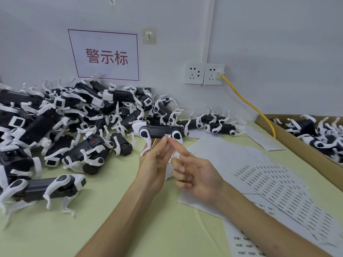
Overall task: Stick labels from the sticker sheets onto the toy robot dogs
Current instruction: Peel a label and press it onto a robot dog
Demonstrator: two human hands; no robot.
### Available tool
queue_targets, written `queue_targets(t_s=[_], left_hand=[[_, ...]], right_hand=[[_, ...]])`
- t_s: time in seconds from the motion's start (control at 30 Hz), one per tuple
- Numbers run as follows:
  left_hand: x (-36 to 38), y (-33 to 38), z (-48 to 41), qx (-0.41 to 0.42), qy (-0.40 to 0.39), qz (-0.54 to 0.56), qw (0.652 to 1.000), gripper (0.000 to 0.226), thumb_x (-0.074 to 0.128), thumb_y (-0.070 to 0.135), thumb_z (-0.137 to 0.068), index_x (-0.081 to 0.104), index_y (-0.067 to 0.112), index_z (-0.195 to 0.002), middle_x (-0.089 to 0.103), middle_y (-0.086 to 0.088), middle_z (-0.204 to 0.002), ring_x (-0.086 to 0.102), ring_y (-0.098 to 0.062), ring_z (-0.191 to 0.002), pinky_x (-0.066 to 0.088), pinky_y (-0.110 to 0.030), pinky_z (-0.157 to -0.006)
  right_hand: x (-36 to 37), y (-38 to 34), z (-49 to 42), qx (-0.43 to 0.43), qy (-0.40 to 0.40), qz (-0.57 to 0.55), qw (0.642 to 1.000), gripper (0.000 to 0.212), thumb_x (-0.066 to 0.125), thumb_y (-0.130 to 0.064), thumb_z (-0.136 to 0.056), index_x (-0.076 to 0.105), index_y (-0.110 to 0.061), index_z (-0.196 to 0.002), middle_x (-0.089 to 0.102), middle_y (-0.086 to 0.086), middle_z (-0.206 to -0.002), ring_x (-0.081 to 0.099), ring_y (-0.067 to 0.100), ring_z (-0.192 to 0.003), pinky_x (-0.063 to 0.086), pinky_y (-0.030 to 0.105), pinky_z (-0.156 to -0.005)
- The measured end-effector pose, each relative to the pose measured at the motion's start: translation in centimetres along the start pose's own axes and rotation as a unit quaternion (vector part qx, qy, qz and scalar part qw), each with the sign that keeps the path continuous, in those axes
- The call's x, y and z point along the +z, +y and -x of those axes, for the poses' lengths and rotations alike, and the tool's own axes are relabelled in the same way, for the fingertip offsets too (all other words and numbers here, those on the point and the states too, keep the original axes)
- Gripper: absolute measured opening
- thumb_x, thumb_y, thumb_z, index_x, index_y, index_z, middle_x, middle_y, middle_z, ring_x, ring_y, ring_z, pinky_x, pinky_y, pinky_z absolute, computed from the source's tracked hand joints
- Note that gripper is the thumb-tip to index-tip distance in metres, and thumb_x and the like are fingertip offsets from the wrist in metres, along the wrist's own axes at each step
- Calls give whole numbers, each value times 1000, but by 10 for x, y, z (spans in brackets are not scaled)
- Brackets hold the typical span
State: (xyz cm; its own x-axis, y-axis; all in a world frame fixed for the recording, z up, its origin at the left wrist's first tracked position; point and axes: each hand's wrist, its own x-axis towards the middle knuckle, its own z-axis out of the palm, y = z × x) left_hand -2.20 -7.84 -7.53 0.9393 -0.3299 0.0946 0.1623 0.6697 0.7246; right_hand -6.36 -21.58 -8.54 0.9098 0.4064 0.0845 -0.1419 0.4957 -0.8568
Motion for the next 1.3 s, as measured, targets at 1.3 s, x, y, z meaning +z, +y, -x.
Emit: queue_targets(t_s=[1.3], left_hand=[[-2,-12,-11,92,222,-48,969,24,81,11,-87,67,16,-68,73,-7,-82,78,-26,-94,60,-32,-89]], right_hand=[[7,10,0,16,-5,-24,1000,48,48,-25,-101,54,-42,-145,42,-3,-76,22,13,-61,18,26,-55]])
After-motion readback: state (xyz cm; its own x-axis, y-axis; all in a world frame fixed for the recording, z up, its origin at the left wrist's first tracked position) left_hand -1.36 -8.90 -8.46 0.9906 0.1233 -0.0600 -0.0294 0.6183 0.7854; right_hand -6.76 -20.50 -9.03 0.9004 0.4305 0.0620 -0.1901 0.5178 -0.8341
